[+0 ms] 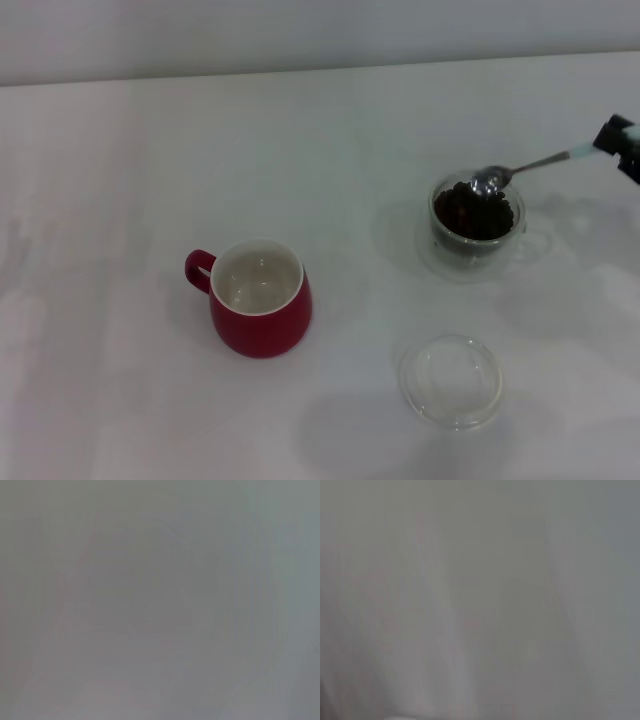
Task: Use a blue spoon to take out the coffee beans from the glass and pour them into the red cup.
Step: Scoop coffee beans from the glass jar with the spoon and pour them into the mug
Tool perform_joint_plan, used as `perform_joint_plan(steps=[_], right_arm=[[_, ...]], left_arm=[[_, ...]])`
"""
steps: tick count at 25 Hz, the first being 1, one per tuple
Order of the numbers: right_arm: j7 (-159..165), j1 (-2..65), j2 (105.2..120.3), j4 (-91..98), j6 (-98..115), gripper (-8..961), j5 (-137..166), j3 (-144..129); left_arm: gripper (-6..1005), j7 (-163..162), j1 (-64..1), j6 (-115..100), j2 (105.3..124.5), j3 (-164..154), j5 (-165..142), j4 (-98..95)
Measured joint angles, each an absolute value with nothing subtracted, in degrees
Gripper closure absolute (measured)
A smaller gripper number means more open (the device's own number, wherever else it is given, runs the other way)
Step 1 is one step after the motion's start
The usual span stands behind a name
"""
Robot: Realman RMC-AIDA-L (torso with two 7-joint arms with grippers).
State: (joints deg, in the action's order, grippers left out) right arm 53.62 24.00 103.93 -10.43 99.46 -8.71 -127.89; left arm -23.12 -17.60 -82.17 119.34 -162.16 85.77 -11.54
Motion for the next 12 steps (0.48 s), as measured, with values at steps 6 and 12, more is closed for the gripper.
perform_joint_plan(steps=[6,12], right_arm=[[51.72,23.75,105.21,-12.38,98.65,801,-9.04,-128.14],[50.68,23.73,106.04,-12.61,97.46,801,-8.78,-129.01]], left_arm=[[104,-23.12,-18.03,-82.17,119.21,-162.16,85.78,-11.51],[104,-23.12,-18.02,-82.18,119.21,-162.16,85.78,-11.42]])
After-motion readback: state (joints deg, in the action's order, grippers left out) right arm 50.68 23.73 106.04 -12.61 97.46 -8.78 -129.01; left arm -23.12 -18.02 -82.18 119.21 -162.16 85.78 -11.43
